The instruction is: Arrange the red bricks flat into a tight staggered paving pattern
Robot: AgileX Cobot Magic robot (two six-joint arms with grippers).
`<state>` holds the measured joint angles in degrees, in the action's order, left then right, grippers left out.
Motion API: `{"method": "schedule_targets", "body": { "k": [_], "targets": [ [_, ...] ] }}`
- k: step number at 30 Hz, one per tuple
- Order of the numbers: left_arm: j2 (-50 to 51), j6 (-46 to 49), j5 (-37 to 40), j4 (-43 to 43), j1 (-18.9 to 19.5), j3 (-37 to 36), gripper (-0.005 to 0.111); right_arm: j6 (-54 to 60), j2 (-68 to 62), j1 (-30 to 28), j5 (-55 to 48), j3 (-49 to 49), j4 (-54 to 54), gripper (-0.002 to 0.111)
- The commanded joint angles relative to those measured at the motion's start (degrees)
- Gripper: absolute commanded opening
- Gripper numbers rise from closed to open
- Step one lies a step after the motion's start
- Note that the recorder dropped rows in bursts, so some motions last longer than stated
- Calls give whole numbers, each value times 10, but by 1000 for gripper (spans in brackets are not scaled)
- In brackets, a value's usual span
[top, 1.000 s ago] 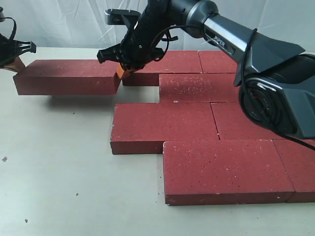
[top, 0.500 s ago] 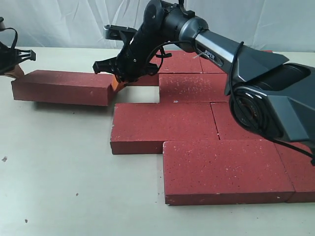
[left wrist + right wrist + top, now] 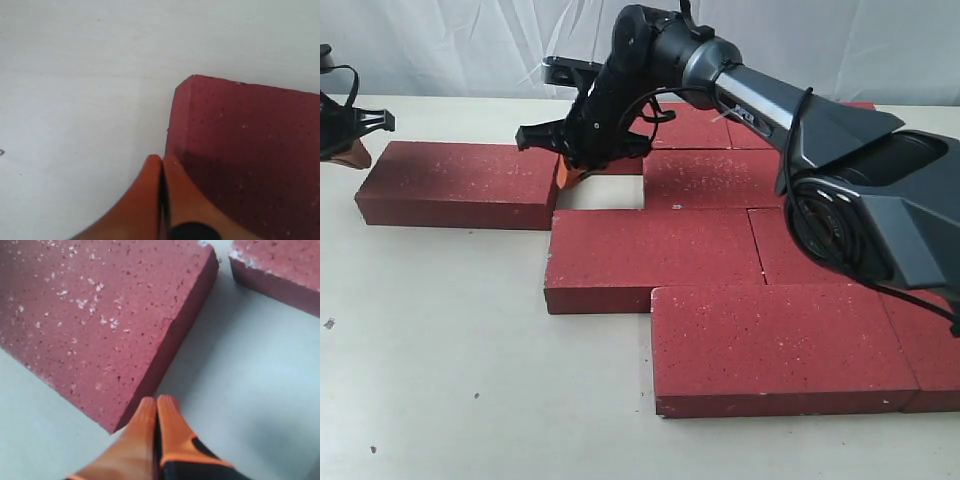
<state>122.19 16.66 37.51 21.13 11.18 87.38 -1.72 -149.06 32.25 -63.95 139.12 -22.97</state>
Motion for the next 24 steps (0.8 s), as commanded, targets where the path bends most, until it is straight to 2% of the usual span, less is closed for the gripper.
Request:
{"method": "schedule_targets", "body": {
  "k": [1, 11, 18, 24],
  "targets": [
    [0, 0, 8, -6, 12, -2, 0, -6, 29, -3, -19, 0, 21, -1],
    [7, 3, 36, 7, 12, -3, 0, -9, 59, -39, -27, 0, -17, -1],
    [17, 67, 65, 94, 12, -3, 0, -9, 60, -49, -27, 0, -19, -1],
    [17, 80, 74, 102, 12, -3, 0, -9, 60, -49, -27, 0, -18, -1]
  ]
}}
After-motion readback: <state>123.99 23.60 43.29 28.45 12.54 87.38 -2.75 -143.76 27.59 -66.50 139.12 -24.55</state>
